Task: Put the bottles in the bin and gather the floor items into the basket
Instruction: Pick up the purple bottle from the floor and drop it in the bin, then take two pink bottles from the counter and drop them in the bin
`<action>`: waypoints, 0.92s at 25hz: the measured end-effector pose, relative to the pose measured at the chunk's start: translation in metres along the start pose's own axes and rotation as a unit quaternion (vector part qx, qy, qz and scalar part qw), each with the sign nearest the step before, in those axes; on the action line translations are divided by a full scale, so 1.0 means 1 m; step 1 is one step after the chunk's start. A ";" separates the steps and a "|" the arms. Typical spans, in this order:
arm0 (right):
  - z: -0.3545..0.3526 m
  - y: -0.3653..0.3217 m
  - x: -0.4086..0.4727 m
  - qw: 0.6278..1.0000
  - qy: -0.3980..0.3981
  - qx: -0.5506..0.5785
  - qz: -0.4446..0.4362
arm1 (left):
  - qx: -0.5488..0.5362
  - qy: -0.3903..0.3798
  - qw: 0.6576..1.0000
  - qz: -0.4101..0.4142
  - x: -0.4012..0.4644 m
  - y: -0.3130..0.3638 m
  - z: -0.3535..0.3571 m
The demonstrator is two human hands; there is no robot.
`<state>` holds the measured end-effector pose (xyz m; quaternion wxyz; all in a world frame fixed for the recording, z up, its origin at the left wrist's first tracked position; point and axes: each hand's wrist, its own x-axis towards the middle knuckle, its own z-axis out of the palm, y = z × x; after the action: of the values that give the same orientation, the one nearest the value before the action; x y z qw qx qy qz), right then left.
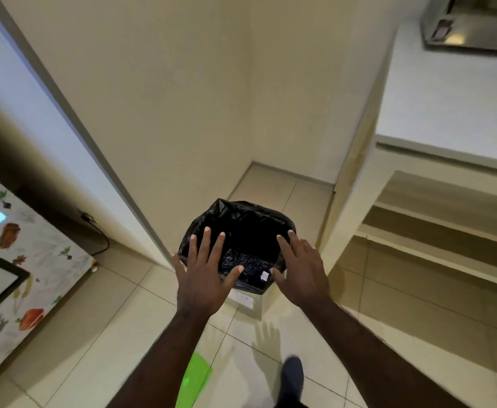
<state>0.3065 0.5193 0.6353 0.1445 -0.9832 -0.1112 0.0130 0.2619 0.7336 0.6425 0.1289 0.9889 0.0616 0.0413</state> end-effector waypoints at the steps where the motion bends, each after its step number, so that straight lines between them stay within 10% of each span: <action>1: -0.017 0.003 -0.012 1.000 0.009 -0.002 0.005 | 0.000 0.002 1.000 0.009 -0.005 0.012 -0.012; 23: -0.242 0.287 -0.202 0.968 0.192 -0.074 0.143 | -0.013 0.047 0.972 0.229 -0.059 0.398 -0.039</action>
<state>0.1850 0.1385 0.7839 0.0865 -0.9808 0.0602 -0.1642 0.2443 0.3539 0.7799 0.1257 0.9720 -0.1606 0.1170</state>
